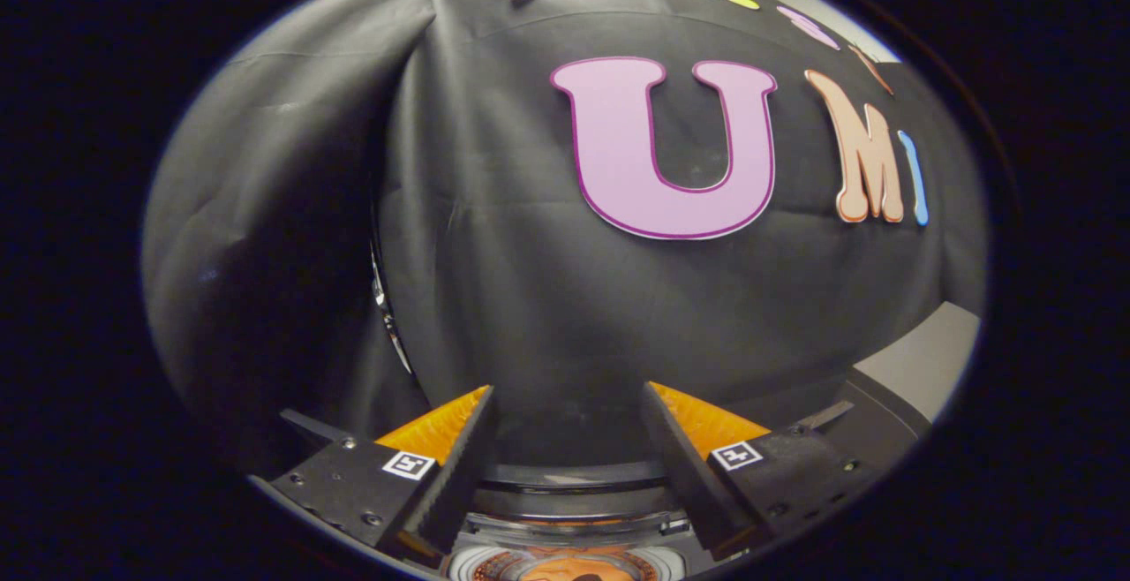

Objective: Put the clothes into the washing machine and then close the washing machine lid.

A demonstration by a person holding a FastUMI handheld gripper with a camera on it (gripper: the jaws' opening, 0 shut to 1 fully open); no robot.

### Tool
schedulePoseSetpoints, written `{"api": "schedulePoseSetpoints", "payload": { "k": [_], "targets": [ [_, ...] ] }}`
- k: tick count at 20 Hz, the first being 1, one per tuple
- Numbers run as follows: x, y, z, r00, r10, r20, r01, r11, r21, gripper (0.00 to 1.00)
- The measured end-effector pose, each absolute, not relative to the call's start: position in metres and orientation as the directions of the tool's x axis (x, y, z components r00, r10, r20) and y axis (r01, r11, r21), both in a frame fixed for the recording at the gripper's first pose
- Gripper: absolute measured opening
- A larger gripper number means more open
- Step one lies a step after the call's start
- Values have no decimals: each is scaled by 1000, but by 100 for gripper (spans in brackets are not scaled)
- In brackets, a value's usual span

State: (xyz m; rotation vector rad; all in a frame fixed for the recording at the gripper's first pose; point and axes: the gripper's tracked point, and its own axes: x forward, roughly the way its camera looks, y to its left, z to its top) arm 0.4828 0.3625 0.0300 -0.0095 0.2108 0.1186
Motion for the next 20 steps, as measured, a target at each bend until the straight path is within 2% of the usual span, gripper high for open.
{"api": "schedulePoseSetpoints", "payload": {
  "k": [20],
  "targets": [
    [416,356,25,989,108,-101,-109,994,-2,98]
  ]
}}
